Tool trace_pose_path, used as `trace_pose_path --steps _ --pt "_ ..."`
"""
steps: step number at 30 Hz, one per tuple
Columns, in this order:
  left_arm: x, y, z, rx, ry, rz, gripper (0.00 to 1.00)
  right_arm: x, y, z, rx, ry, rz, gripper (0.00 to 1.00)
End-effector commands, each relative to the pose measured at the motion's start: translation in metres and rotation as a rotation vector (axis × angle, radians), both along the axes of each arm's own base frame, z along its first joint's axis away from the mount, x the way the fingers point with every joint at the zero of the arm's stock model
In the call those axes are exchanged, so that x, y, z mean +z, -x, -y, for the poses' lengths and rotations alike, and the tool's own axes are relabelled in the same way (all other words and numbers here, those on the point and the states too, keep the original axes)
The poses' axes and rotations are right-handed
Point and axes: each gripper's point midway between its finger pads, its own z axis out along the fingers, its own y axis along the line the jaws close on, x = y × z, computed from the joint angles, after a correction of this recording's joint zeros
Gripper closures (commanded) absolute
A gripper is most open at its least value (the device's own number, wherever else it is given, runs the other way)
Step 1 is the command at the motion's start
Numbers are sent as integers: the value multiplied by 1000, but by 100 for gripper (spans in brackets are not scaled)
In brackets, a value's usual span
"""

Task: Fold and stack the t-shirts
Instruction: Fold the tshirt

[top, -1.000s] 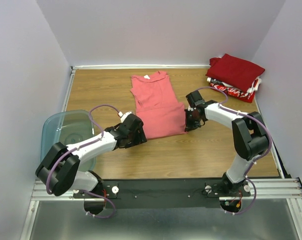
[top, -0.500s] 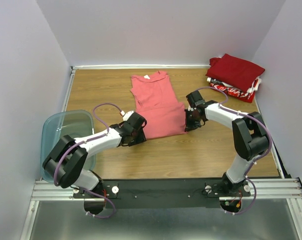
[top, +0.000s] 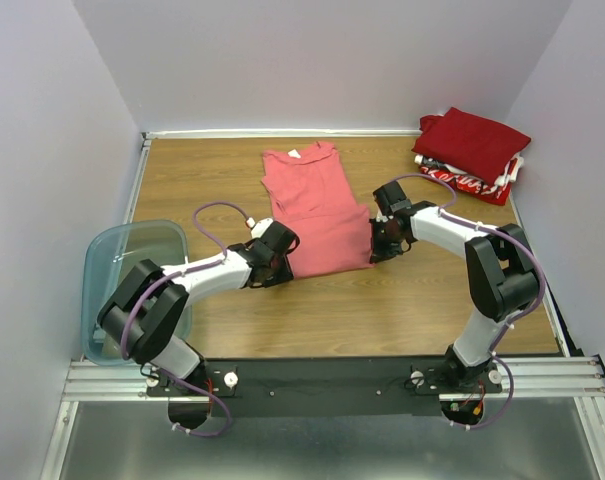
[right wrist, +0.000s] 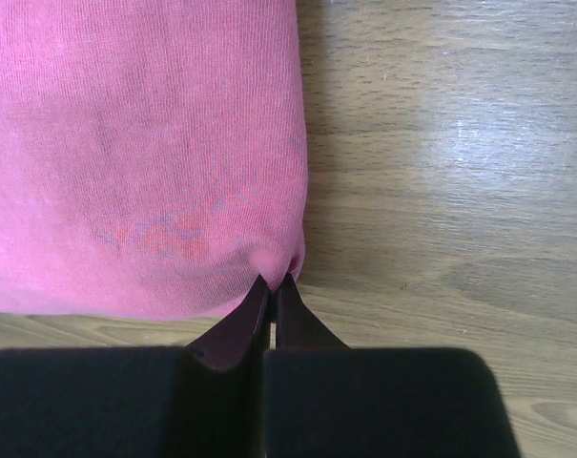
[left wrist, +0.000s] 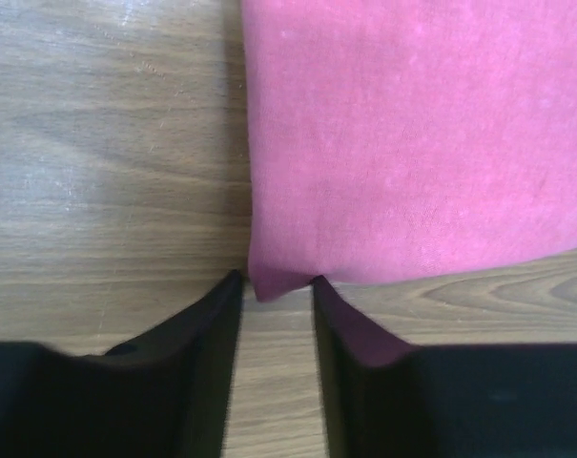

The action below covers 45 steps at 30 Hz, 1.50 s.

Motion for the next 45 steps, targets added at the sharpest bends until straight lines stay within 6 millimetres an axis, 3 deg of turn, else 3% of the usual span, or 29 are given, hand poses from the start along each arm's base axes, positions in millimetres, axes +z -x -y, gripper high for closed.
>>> trace_pose_path --steps 1,4,8,12,16,21,32,39,45 --pt "-12 1 -8 4 -55 -10 66 -14 15 7 14 19 -52 96" --pt "-11 3 -9 2 -55 -11 74 -14 15 7 13 22 -51 96" --pt "-8 1 -8 -8 -44 14 99 -12 15 7 9 17 -46 98" --pt "-4 -3 -3 -55 -37 41 100 -3 14 4 14 -3 -33 99" --pt "12 -7 3 -107 -17 93 100 17 15 2 16 -24 -10 100" --pt "35 3 8 -177 40 119 100 40 24 5 9 -36 -2 100" --pt "84 62 38 -314 247 72 100 88 70 23 -12 -39 -18 100" --pt "104 104 40 -358 324 27 100 126 102 40 -49 -32 -15 99" --pt "137 143 54 -407 420 -3 100 151 124 46 -78 -47 -28 99"
